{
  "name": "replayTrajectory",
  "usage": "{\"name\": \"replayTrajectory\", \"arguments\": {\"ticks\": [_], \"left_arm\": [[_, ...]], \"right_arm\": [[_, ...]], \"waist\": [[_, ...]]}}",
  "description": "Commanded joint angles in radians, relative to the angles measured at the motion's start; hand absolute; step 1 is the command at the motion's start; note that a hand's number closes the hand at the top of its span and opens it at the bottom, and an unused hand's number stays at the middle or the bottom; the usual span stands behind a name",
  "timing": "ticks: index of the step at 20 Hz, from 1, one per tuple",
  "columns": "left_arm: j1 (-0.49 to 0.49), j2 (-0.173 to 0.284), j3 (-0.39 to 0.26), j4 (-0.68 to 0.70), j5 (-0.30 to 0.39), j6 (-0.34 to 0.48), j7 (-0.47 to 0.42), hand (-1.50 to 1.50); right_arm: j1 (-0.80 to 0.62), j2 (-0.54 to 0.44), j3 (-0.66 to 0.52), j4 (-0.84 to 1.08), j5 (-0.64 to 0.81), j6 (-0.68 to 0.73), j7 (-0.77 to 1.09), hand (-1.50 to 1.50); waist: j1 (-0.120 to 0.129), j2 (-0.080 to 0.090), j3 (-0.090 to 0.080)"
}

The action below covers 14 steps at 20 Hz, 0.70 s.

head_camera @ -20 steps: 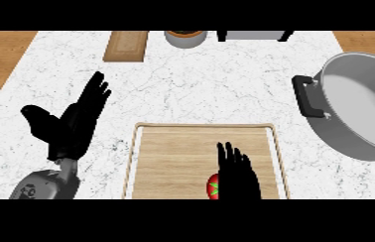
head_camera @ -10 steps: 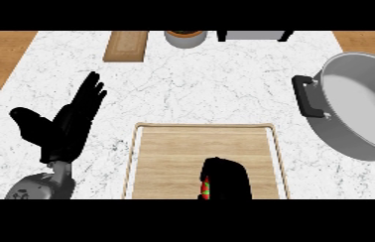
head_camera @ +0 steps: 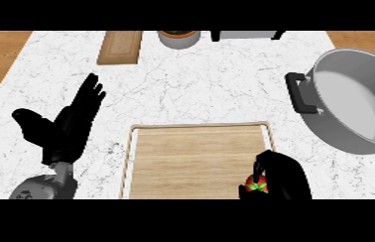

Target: Pick the tomato from the tray and place it in the pot

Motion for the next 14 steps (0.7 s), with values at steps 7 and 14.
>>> {"name": "replayTrajectory", "arguments": {"ticks": [7,14], "left_arm": [[0.025,-0.008,0.027,-0.004,0.009,0.016,-0.008,0.00],[0.040,0.007,0.024,-0.027,0.013,-0.021,-0.012,0.00]], "right_arm": [[0.193,-0.462,-0.640,0.025,-0.254,-0.153,-0.390,1.50],[0.344,-0.565,-1.004,0.017,-0.536,-0.127,-0.737,1.50]], "waist": [[-0.046,-0.006,0.001],[-0.018,-0.007,-0.001]]}}
